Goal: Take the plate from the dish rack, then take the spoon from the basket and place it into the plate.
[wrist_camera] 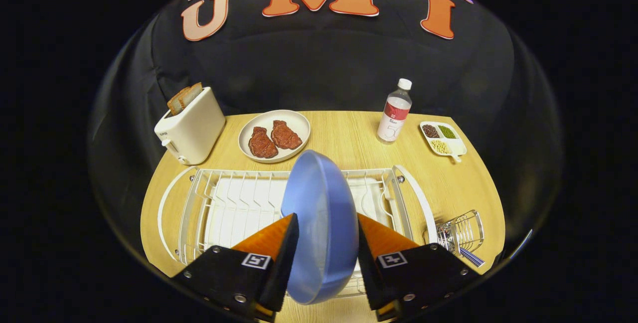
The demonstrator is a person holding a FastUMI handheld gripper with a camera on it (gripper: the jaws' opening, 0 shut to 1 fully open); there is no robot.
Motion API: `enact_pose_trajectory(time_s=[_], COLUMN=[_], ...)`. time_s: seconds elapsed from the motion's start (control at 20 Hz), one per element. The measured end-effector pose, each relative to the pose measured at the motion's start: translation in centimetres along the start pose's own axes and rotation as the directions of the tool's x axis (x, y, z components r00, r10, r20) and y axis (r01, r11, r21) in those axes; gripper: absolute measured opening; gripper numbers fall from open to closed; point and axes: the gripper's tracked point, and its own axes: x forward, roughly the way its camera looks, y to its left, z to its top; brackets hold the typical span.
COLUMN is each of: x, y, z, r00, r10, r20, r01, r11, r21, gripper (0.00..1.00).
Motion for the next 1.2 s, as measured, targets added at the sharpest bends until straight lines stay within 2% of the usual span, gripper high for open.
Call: enact_pose_trajectory(time_s=[0.05,0.15,0.25,0.5,1.0,1.2], x=[0.0,0.2,0.1,-0.5,-2.0,-3.5], y=[0.0,-0.4,-0.8,-1.1,-1.4,-2.4], z=[0.1,0.0,-0.1,0.6,1.7,2.9], r00=[1.0,0.999,0.998,0.996,0.984,0.97], r10=[-0.006,-0.03,-0.048,-0.092,-0.174,-0.225], r20=[-0.002,-0.015,-0.027,-0.014,0.036,0.089], r01=[0.006,0.031,0.049,0.092,0.173,0.223], r11=[1.0,0.999,0.997,0.991,0.984,0.974], r21=[0.012,0.028,0.052,0.096,0.046,0.031], gripper=[0.51,0.33,0.28,0.24,0.23,0.23])
